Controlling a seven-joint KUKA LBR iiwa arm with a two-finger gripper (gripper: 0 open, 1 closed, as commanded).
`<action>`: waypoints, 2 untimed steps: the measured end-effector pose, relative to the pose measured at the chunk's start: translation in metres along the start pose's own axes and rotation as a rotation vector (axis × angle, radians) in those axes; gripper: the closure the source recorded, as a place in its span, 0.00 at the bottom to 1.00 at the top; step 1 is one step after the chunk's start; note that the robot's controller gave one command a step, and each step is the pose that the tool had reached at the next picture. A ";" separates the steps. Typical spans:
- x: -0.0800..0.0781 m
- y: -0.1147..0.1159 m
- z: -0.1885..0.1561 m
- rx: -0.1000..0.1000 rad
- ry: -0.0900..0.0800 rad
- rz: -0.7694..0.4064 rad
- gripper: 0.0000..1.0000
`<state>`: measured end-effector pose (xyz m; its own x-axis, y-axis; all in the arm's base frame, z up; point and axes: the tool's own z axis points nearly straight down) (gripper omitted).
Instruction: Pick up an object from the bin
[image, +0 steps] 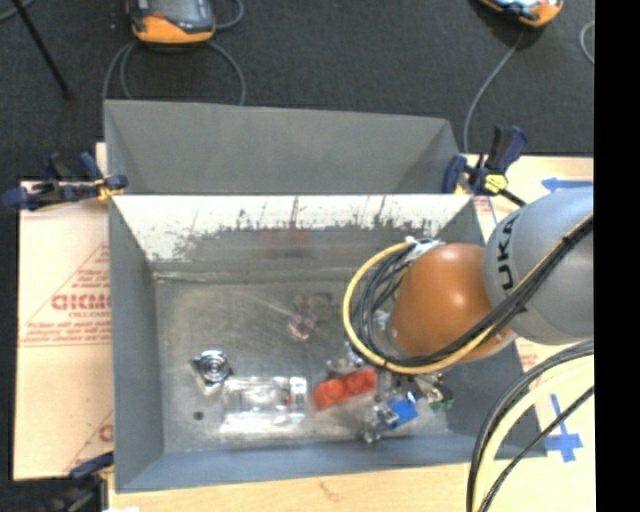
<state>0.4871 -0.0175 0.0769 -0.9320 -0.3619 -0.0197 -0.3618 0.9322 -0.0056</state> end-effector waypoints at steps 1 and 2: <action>0.000 0.000 0.001 0.005 -0.008 -0.219 0.00; -0.020 -0.031 0.004 -0.010 0.015 -0.297 0.00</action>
Offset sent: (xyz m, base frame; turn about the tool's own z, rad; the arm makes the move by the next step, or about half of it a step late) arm -0.0086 0.0004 -0.0069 -0.2227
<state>0.5169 -0.0397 0.0731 -0.7857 -0.6187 -0.0042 -0.6187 0.7857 0.0012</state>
